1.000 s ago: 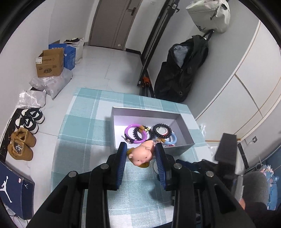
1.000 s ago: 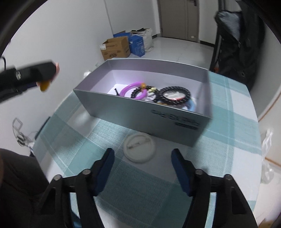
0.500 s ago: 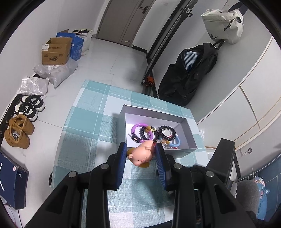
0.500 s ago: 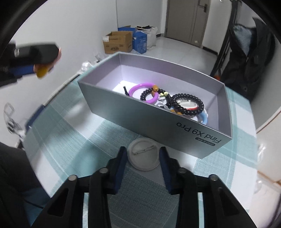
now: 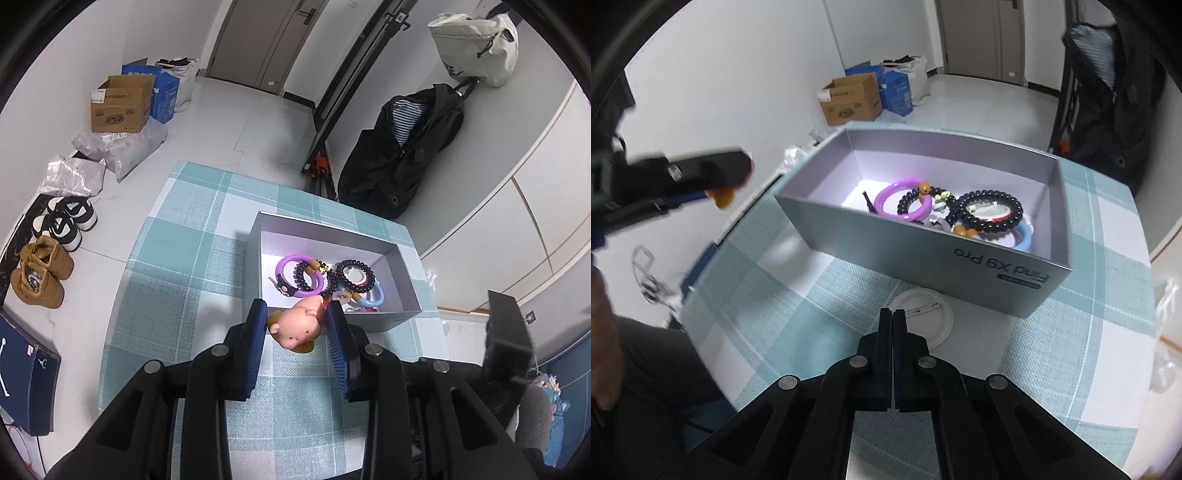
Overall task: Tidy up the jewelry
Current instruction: 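Carry pig and badge over the silver box, lower them in, open both grippers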
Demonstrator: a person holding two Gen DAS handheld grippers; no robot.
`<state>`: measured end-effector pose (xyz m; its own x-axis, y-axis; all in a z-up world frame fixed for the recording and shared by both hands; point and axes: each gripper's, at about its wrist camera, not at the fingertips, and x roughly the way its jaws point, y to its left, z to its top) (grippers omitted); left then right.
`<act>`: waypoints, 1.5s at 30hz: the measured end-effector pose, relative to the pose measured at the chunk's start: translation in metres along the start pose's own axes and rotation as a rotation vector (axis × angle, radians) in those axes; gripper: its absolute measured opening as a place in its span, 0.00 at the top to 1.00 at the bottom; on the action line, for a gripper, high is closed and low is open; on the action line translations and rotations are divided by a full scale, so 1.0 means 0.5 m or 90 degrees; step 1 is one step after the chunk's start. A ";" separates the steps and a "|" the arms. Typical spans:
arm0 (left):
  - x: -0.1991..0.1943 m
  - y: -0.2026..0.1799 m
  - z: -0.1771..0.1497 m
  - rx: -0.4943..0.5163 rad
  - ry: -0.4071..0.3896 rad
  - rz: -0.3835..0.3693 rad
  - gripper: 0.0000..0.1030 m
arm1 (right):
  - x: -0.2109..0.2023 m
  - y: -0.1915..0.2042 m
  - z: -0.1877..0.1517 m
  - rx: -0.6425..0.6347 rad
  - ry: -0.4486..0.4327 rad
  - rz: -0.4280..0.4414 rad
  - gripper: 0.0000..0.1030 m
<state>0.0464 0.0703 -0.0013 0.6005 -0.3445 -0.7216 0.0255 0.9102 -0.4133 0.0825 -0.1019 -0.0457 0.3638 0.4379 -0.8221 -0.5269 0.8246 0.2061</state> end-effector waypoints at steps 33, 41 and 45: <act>0.017 0.005 0.016 -0.020 0.007 -0.011 0.74 | 0.054 0.029 0.000 -0.073 0.015 -0.102 0.60; 0.015 0.001 0.018 -0.012 -0.012 -0.012 0.74 | -0.026 0.010 0.022 -0.038 -0.060 -0.014 0.60; 0.019 -0.005 0.023 -0.007 -0.018 -0.020 0.74 | -0.075 0.006 0.041 -0.031 -0.111 0.006 0.60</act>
<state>0.0610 0.0675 -0.0009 0.6215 -0.3657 -0.6928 0.0353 0.8965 -0.4416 0.0829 -0.1086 -0.0032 0.4842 0.5048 -0.7146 -0.5663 0.8035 0.1839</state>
